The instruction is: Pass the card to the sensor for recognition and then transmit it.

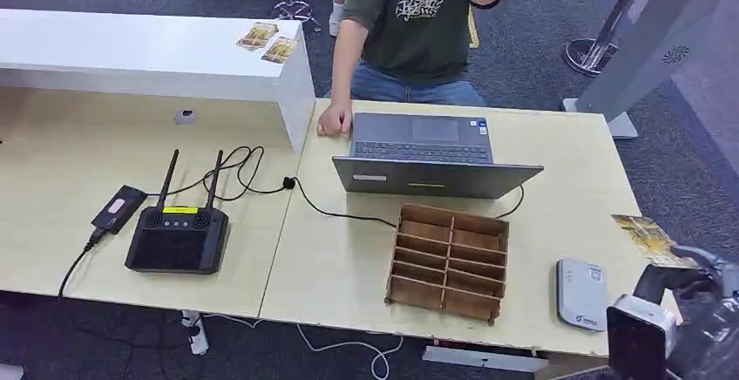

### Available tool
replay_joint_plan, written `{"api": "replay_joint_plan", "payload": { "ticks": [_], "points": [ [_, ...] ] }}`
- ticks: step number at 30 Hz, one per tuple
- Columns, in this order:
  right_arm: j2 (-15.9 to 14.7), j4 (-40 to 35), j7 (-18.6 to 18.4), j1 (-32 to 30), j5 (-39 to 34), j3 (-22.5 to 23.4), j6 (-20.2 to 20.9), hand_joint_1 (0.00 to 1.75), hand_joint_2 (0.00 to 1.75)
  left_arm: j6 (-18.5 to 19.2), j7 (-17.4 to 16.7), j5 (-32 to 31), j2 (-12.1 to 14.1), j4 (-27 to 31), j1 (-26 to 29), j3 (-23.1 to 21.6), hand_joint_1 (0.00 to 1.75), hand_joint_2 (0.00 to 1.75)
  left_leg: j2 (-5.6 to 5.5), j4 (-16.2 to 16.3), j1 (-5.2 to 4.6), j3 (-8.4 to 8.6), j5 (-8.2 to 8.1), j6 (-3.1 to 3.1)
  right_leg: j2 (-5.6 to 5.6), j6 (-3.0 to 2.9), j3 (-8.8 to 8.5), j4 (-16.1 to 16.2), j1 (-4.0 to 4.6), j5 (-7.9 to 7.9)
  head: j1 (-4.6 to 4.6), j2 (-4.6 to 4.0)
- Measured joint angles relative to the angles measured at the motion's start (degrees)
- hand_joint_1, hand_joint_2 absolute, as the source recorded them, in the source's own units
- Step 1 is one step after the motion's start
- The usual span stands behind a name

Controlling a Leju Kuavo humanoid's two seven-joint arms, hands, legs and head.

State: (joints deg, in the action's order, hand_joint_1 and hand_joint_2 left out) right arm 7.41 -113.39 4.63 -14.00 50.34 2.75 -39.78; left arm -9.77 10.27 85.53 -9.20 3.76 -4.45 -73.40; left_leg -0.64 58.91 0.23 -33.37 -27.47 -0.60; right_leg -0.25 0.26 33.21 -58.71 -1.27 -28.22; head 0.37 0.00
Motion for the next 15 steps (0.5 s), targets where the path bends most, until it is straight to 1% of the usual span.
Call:
{"api": "replay_joint_plan", "payload": {
  "ticks": [7, 9, 15],
  "points": [
    [-0.15, 1.96, -1.90, 3.46, 0.39, -0.41, 0.02, 1.75, 1.75, -0.04, -0.57, -0.06, 0.07, 0.00, -0.10, 0.00, 0.00, 0.00, 0.00, 0.00, 0.00, -0.01, 0.00, 0.00, 0.00, 0.00, -0.02, -0.01, 0.00, 0.00, 0.02, 0.00],
    [-0.57, 3.13, -3.02, 5.34, 0.61, -1.42, 0.02, 1.75, 1.75, -0.04, -0.79, -0.11, 0.15, 0.04, -0.15, 0.00, 0.00, 0.00, 0.02, 0.00, 0.00, 0.02, 0.01, 0.00, 0.04, 0.00, -0.02, -0.01, 0.00, 0.01, 0.02, 0.00],
    [-2.14, 8.03, -5.88, 13.76, 2.30, -5.97, 0.20, 1.75, 1.75, -0.02, -1.57, -0.22, 0.61, 0.55, -0.44, -0.11, 0.00, 0.00, 0.02, 0.00, 0.00, 0.04, 0.07, -0.04, 0.03, -0.01, -0.04, -0.02, 0.00, 0.04, 0.02, 0.00]
  ]
}}
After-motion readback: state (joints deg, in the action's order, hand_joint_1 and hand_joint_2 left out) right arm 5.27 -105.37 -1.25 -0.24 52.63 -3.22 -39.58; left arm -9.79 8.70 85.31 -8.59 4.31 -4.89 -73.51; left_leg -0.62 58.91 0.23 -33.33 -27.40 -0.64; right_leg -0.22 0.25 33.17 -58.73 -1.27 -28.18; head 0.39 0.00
